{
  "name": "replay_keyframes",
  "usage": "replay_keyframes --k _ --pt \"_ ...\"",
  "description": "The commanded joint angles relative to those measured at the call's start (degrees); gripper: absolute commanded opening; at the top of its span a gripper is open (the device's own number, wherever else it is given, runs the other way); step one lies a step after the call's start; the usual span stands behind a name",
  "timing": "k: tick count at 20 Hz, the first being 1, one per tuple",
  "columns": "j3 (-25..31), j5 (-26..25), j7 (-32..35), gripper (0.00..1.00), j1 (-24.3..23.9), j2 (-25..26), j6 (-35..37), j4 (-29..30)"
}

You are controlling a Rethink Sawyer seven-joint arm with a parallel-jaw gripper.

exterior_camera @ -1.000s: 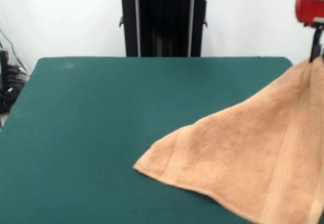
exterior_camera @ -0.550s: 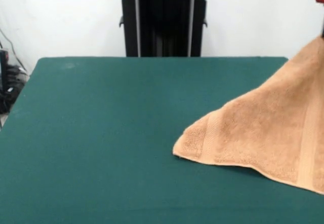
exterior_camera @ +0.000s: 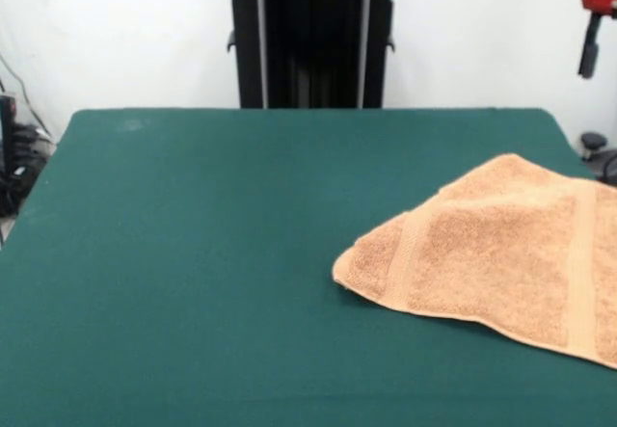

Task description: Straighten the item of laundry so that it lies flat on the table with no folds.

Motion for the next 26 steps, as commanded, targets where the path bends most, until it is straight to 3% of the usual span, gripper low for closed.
replay_keyframes --k 1,4,6,14,18,26 --pt "-3.8 -4.2 14.5 1.00 -0.3 -3.1 14.7 -5.6" --pt "-7.1 -6.5 16.2 1.00 -1.1 -4.3 22.7 -11.4" --pt "-9.6 -7.8 16.5 1.00 -1.7 -3.7 24.1 -14.3" --pt "-16.1 -9.5 19.8 1.00 -4.8 3.4 18.7 -20.4" --pt "-16.2 -9.2 18.1 1.00 -7.2 5.6 15.8 -20.6" --pt "-10.6 -8.5 11.4 1.00 -11.9 7.1 4.8 -15.5"
